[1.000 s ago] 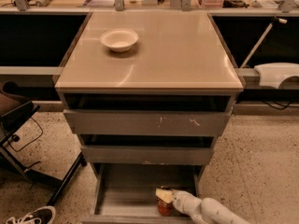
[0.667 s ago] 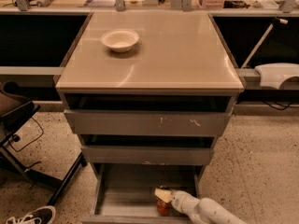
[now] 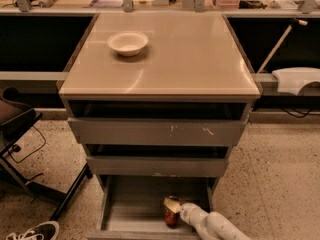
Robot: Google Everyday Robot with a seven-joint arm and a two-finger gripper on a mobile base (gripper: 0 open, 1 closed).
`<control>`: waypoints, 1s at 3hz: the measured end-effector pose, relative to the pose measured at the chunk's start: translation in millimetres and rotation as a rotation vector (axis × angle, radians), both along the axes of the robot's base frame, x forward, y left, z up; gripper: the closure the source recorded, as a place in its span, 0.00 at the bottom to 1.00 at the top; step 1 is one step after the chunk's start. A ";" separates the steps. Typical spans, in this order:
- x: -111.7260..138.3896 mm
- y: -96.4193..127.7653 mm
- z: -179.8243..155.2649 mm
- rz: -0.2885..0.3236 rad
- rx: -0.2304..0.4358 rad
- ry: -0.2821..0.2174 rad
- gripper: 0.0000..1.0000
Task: Place coke can into bottom drawer
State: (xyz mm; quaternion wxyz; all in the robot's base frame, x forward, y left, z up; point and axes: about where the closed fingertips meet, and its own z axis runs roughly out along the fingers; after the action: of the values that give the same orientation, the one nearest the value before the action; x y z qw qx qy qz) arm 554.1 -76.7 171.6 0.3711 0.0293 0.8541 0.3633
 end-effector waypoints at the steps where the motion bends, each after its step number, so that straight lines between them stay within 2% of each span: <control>1: -0.4 1.3 0.8 0.003 0.001 0.000 0.58; 3: -0.4 1.4 0.8 0.003 0.001 0.000 0.11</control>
Offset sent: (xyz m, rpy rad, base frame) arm -0.0004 0.0013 0.0008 0.0006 -0.0004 0.0028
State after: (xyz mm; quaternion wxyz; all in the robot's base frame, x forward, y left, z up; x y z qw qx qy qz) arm 553.7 -75.3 172.4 0.3707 0.0281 0.8539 0.3642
